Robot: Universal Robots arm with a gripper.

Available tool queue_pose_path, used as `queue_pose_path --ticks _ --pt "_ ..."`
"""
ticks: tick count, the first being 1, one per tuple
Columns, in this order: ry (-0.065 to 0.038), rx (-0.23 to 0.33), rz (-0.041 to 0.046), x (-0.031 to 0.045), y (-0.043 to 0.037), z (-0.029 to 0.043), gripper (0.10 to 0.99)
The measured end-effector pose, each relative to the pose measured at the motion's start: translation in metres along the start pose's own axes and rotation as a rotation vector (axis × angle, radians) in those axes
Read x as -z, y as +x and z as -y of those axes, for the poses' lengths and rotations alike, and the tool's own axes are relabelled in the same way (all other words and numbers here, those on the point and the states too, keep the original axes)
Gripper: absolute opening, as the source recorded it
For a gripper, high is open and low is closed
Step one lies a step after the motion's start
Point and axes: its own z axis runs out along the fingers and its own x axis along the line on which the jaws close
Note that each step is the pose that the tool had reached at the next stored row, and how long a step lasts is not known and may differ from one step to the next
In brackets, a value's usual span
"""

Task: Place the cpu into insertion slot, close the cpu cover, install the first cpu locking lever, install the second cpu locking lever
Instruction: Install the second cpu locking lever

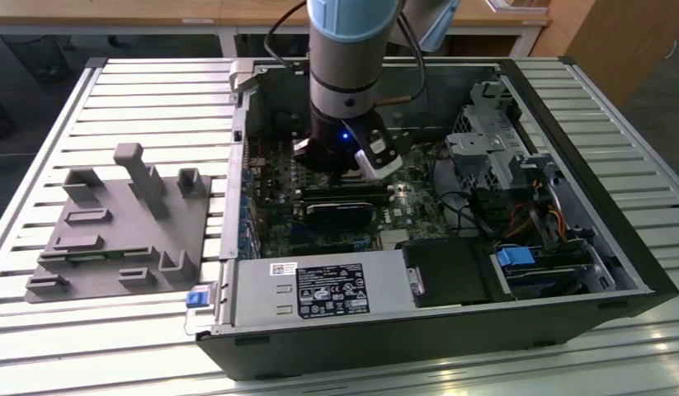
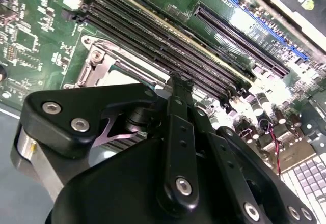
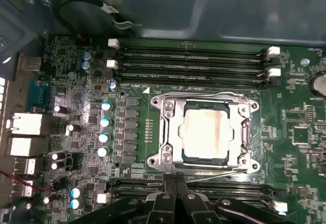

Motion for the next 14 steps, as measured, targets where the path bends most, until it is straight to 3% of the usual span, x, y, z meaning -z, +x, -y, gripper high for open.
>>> queue_pose_path --ticks 3,7,14 --pt "-0.001 -0.002 0.0003 -0.0042 0.0008 0.0008 0.106" --pt "-0.012 -0.004 0.0008 -0.0054 0.0016 0.0052 0.106" --pt "-0.049 -0.004 0.0017 -0.0049 0.0055 0.0093 0.106"
